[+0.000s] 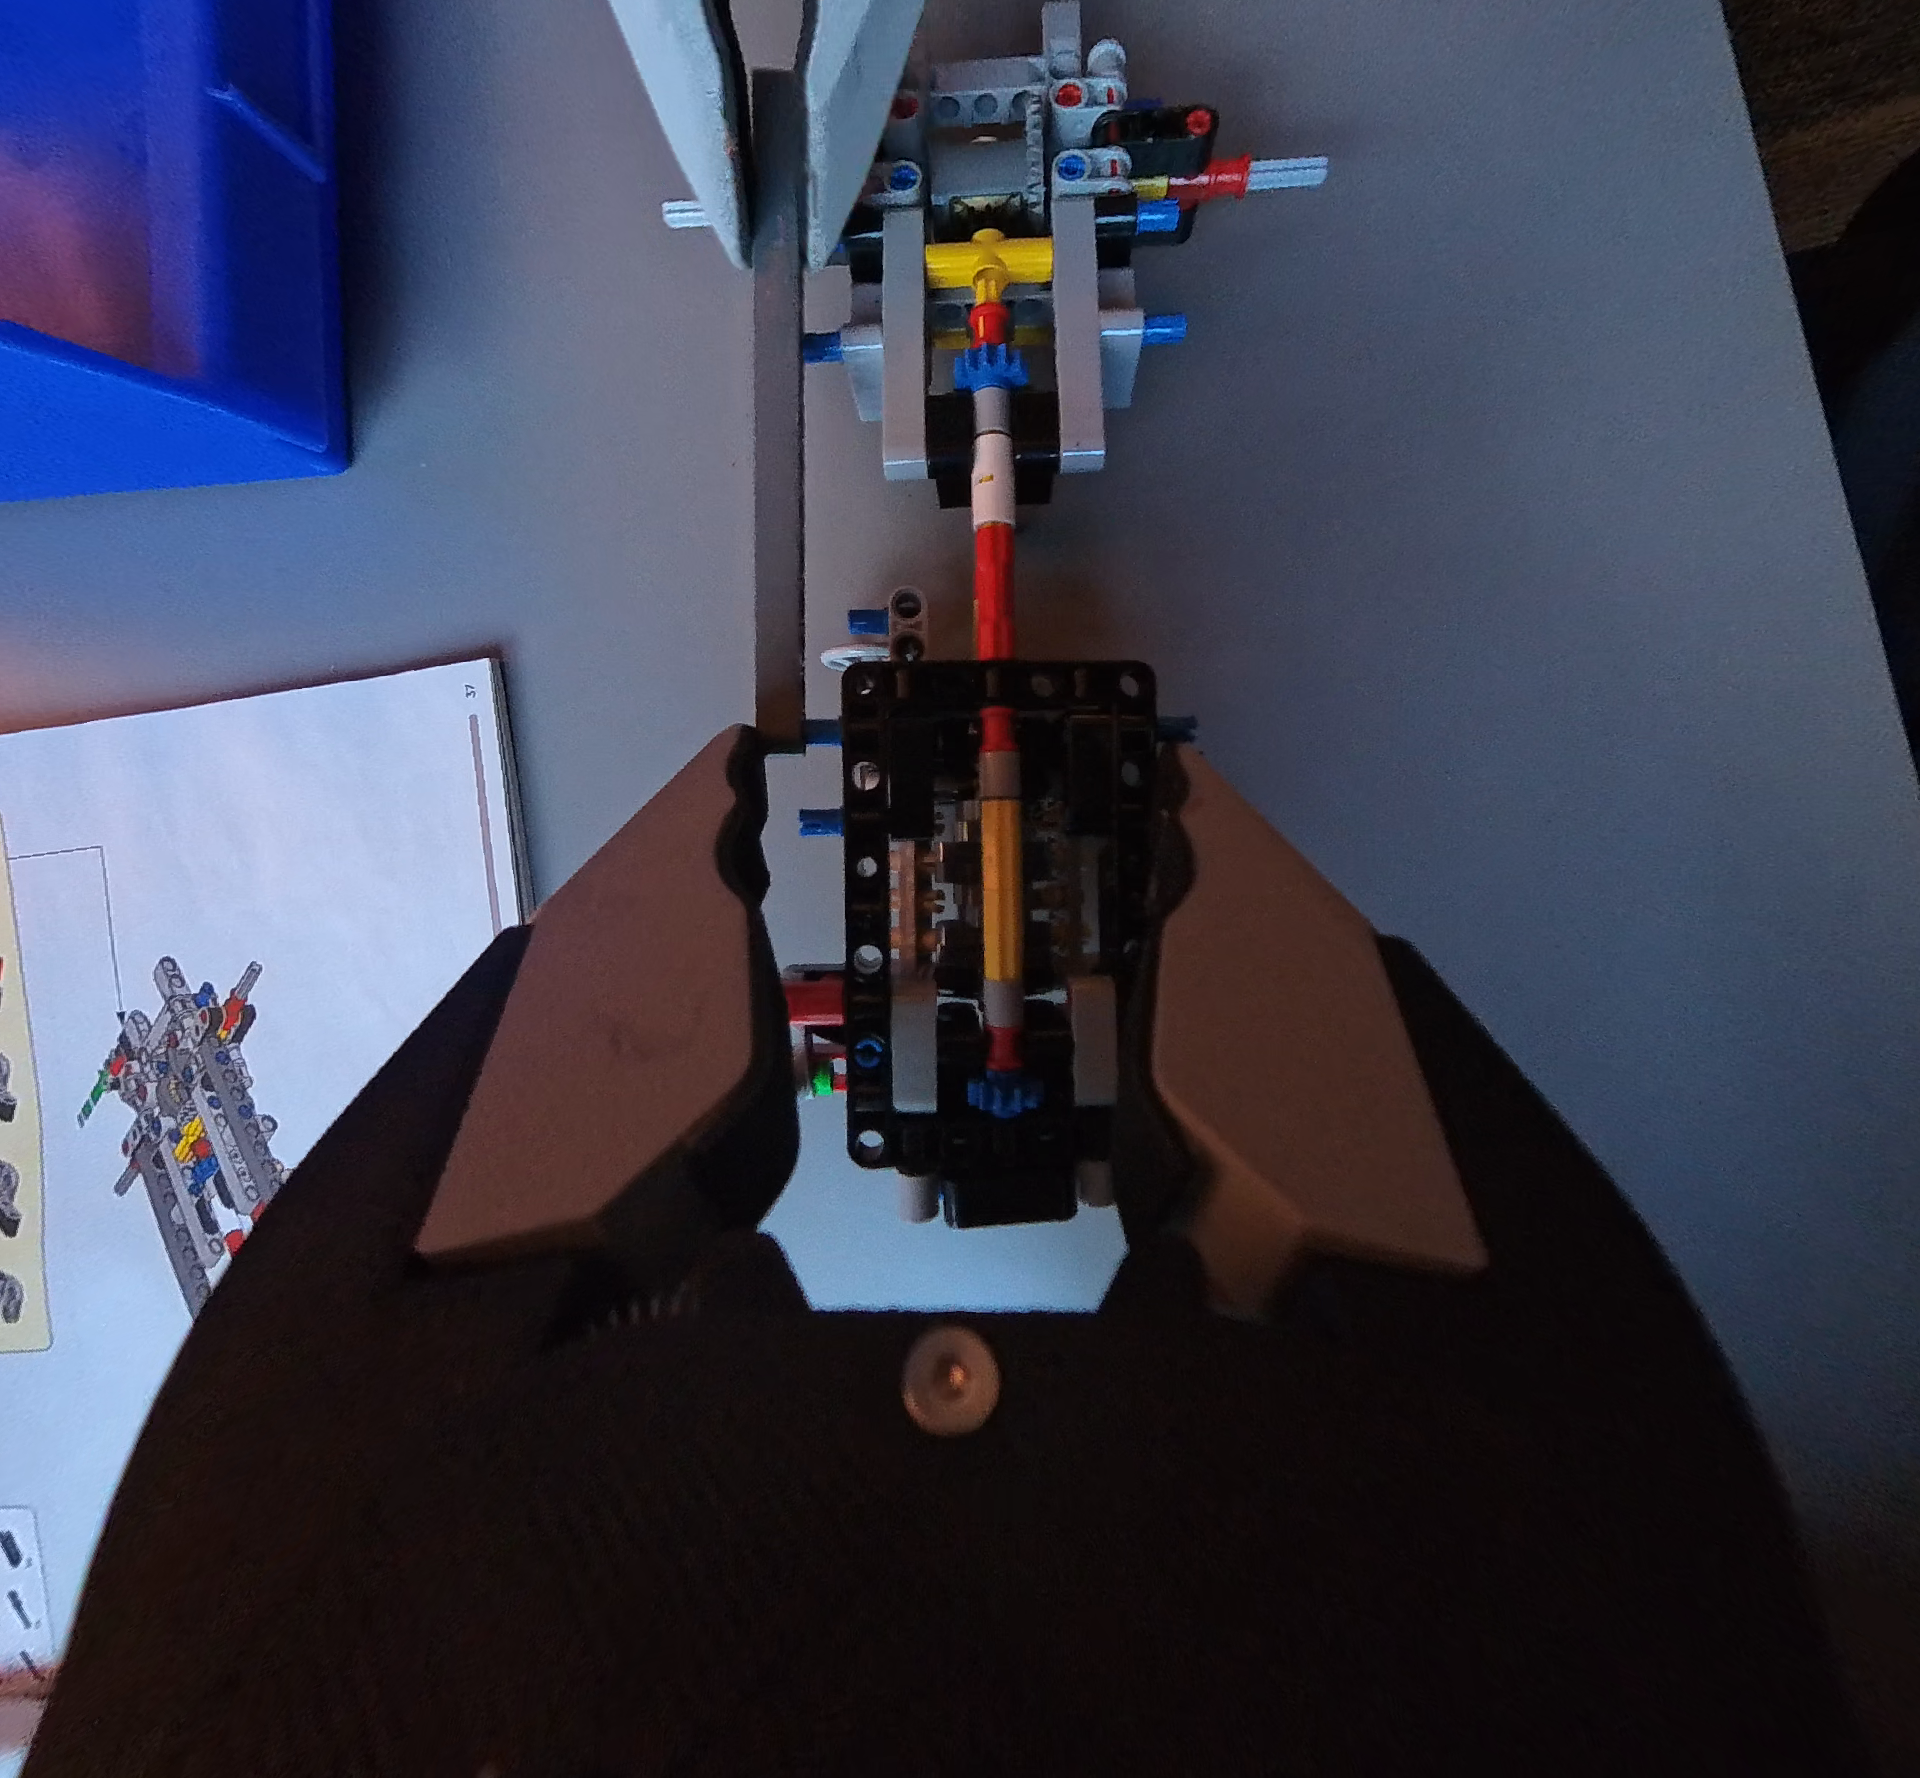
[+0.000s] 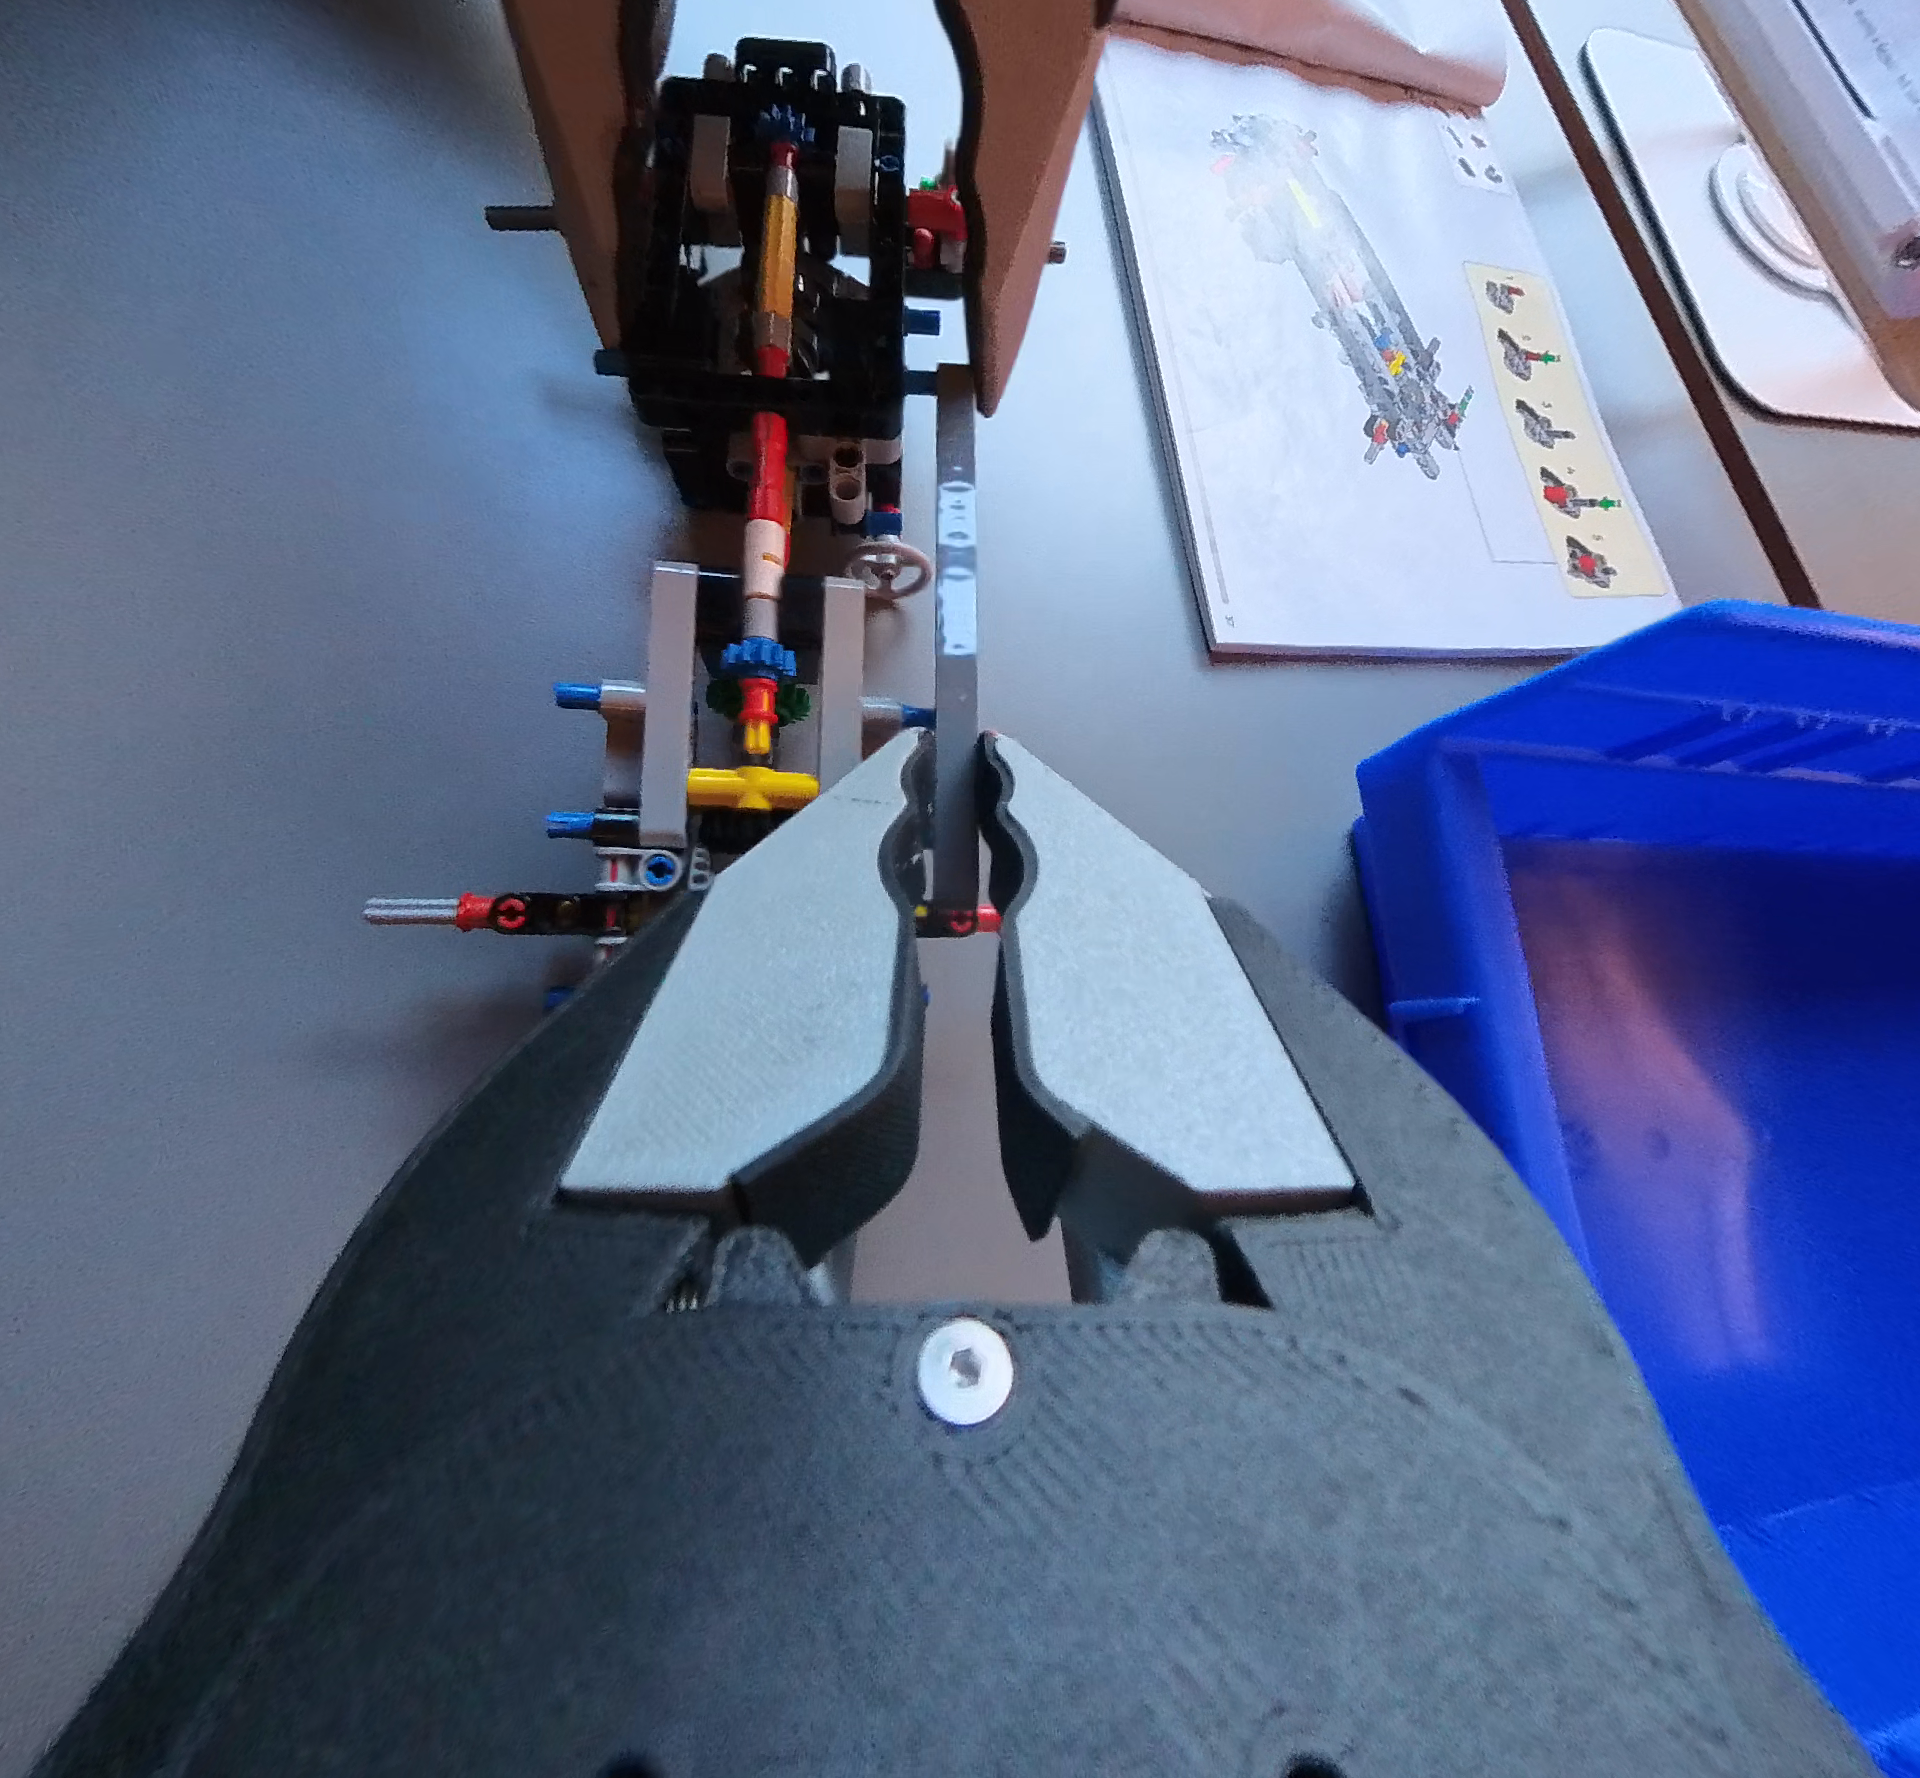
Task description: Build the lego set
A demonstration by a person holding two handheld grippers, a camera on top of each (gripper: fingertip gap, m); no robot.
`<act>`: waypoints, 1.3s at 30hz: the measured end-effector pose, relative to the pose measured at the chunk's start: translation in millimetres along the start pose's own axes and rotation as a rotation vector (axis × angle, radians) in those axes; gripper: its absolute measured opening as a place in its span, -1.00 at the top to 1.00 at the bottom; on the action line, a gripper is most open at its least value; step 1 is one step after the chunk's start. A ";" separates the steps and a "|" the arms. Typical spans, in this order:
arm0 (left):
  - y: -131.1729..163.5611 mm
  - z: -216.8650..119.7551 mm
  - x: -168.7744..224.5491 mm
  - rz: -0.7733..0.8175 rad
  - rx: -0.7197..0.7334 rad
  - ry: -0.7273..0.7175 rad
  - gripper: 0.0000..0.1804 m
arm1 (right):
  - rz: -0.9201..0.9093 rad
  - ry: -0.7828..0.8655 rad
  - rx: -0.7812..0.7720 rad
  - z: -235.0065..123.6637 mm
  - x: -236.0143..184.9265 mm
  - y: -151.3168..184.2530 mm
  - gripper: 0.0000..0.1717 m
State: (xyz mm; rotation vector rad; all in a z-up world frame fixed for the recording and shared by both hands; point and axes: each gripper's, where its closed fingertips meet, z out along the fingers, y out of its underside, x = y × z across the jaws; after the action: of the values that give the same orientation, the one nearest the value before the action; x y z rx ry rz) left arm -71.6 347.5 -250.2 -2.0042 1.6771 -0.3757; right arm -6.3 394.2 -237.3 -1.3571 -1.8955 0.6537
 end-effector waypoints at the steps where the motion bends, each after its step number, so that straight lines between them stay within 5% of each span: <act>1: -0.2 0.2 0.2 -0.002 0.003 0.004 0.19 | -0.015 0.005 -0.005 -0.9 -1.4 -0.9 0.95; 6: -1.4 1.1 1.6 0.006 0.002 0.008 0.18 | -0.024 0.012 -0.008 -2.7 -0.8 -0.1 0.94; 23: -5.1 2.5 1.8 0.003 -0.001 -0.009 0.19 | 0.388 -0.259 0.058 8.7 3.0 16.2 0.86; 35: -5.9 3.2 3.4 0.010 0.011 0.005 0.19 | 0.357 -0.291 0.039 -4.2 -0.8 23.2 0.74; 39: -7.6 4.2 6.2 0.019 0.016 0.015 0.19 | 0.349 -0.272 0.041 -9.8 1.7 23.2 0.54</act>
State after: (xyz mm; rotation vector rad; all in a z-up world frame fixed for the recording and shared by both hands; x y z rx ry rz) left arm -61.8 343.2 -250.3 -1.9769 1.6956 -0.3969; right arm 14.6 403.3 -247.9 -1.6587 -1.8509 1.0917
